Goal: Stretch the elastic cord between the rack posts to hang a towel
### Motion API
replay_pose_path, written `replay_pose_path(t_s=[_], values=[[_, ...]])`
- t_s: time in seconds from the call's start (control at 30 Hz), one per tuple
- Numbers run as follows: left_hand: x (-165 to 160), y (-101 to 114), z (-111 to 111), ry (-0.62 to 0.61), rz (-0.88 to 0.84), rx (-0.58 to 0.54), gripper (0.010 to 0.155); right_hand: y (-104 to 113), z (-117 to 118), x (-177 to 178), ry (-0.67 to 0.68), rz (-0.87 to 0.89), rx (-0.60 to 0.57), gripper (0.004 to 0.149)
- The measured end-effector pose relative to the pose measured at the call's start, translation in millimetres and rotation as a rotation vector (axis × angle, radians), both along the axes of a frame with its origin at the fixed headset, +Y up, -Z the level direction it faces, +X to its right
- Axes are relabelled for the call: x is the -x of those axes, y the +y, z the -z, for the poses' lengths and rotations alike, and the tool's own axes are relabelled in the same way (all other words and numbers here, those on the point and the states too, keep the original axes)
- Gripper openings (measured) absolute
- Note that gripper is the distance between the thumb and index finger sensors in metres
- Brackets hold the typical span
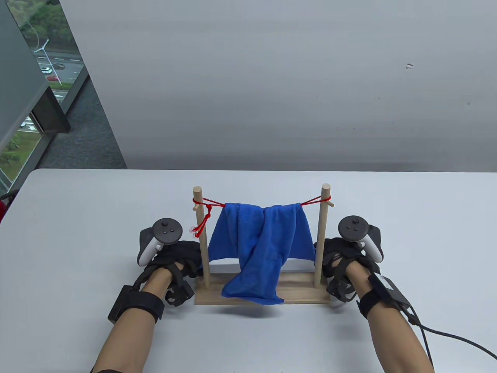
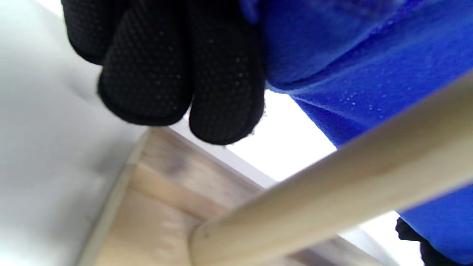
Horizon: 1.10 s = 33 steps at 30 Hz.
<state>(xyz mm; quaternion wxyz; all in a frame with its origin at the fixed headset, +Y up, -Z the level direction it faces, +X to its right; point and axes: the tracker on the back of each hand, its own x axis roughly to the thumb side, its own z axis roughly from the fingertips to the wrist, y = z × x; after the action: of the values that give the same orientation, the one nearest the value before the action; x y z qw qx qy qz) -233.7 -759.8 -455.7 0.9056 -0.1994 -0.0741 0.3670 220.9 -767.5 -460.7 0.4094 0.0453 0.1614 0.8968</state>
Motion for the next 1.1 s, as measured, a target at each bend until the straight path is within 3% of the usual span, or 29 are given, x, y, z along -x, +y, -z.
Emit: replay_pose_path(t_s=[0.13, 0.33, 0.53, 0.8, 1.1], values=[[1.6, 4.6, 0.8, -0.029, -0.055, 0.059, 0.046, 6.0, 0.3, 2.2, 0.022, 0.024, -0.015, 0.042], [15.4, 14.6, -6.0, -0.071, -0.254, 0.241, 0.073, 13.2, -6.1, -2.8, 0.028, 0.168, -0.027, 0.072], [32.2, 33.7, -19.3, -0.1, -0.386, 0.197, 0.094, 27.9, -15.5, -15.2, 0.01, 0.293, -0.105, 0.084], [45.6, 73.2, -54.1, -0.008, -0.307, -0.113, 0.096, 53.9, -33.1, -37.5, 0.025, 0.36, -0.217, 0.099], [55.5, 109.2, -108.7, 0.087, -0.03, -0.421, 0.095, 91.0, -71.0, -57.0, -0.003, 0.164, -0.428, 0.105]])
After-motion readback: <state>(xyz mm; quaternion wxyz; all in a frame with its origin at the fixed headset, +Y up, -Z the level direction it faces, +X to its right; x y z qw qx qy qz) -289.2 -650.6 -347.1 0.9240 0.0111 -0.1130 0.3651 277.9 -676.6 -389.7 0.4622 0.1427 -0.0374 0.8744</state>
